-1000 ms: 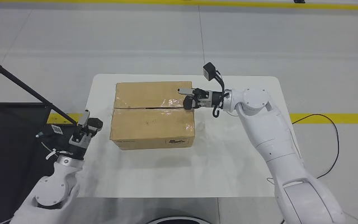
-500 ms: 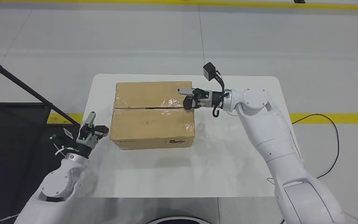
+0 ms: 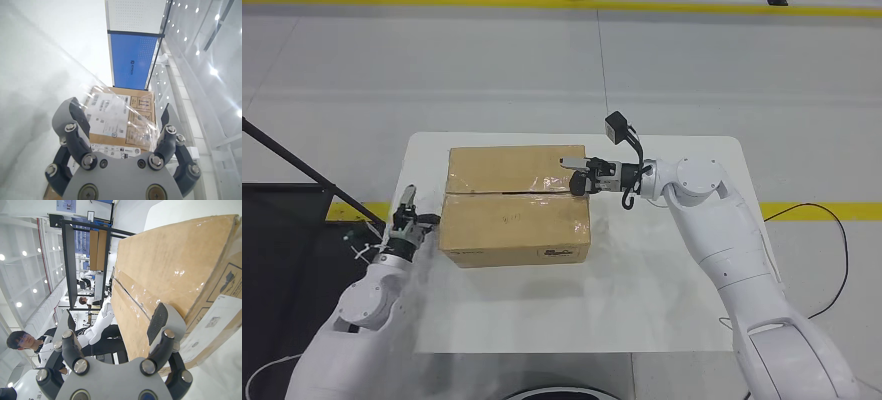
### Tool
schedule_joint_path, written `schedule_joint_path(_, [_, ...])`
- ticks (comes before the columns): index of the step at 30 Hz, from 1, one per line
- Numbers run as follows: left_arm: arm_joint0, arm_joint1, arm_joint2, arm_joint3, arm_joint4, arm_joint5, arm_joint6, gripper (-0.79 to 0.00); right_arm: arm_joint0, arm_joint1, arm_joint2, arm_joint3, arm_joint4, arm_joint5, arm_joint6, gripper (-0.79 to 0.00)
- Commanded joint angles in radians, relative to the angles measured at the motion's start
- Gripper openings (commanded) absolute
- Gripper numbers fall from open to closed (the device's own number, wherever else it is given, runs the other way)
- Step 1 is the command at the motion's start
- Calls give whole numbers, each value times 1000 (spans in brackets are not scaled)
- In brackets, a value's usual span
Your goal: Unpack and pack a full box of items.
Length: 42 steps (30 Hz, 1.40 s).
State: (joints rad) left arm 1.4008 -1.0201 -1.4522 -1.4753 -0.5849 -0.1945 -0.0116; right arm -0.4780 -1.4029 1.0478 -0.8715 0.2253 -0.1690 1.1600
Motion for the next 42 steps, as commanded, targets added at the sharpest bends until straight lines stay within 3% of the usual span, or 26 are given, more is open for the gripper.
schedule_joint_path(1, [-11, -4, -2, 10, -8, -10, 15, 0, 0, 0, 0, 0, 0, 0, 0, 0])
schedule_joint_path(15, [41, -19, -95, -90, 115, -106, 161, 0, 0, 0, 0, 0, 0, 0, 0, 0])
schedule_joint_path(34, [149, -34, -241, -389, 249, -93, 206, 0, -71, 23, 23, -137, -50, 49, -73, 0])
schedule_joint_path(42, [125, -45, -240, -451, 289, -36, 207, 0, -94, 36, 42, -173, -54, 41, -75, 0])
